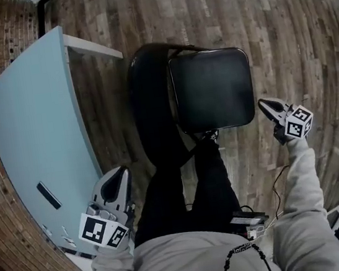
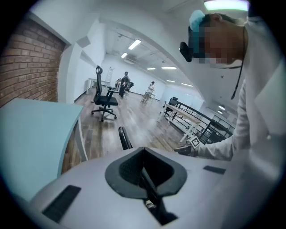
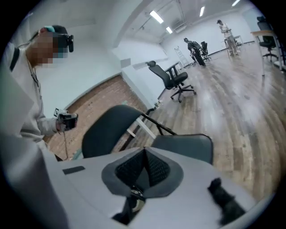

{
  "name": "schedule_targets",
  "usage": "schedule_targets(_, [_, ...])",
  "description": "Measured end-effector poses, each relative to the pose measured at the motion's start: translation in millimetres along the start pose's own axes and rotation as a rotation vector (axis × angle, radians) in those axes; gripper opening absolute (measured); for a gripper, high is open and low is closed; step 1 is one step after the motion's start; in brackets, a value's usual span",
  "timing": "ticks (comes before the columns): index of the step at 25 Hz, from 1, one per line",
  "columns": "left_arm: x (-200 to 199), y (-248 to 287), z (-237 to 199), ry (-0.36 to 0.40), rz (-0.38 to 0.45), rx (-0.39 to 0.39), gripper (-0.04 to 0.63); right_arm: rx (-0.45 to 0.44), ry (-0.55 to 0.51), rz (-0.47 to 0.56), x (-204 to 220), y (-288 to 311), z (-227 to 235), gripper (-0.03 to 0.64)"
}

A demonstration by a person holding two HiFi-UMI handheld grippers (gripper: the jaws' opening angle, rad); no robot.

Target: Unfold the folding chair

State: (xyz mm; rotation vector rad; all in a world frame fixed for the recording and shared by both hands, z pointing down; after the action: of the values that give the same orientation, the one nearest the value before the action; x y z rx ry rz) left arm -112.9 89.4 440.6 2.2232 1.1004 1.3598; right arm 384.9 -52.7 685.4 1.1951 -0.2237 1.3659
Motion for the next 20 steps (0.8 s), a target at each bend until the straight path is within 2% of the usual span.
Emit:
schedule_targets(1, [-0.9,-9.5,0.0,0.03,0.006,0.019,0.008,-0.021,-0.024,0.022,-21.8,2.9,-22.1,0.009])
schedule_targets(3, [-1.4,-25.7,-2.4,0.057,0.027,0.043,0.005,-0.019,-0.109,0.032,-69.7,9.0,-67.6,0.008])
schedule_targets(6, [-19.9,-45.0,-1.5,0.057,0.086,0.07,0.005,0.053,-0.243,0.036,-144.4,8.2,-131.3,0.008])
schedule_targets(10, [-65.8,-79.7,12.4,0.124,0.156,0.122,0.003,0.114,-0.345,0.086,-232.3,-12.7,-212.9,0.008])
schedule_targets(13, [-89.7,-121.4,23.2,0.177,0.194,0.132,0.003,0.136,-0.379,0.111,-273.6,-28.6,-269.7,0.008])
schedule_targets(15, [-102.6,-147.1,24.8,0.186,0.224,0.147,0.003,0.151,-0.392,0.137,-294.4,-38.0,-302.3,0.008])
schedule_targets(18, [-121.6,-171.2,18.1,0.189,0.273,0.198,0.003,0.183,-0.428,0.177,-322.6,-41.5,-345.4,0.008])
schedule_targets(20, [-134.6,-181.8,20.2,0.224,0.301,0.233,0.003,0.213,-0.465,0.211,-340.6,-44.7,-372.8,0.008])
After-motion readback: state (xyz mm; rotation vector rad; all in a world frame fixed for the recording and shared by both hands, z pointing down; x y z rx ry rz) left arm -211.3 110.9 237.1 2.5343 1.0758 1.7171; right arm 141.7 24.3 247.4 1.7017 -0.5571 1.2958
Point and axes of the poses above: the fingertips, and each gripper's own axes: y forward along the fingers, z to its right, x out of its underside, the point moved 8 cm from there along -y, backward along the fingers, and after that the axes turned 14 degrees about -y, right-handed, at the moved point
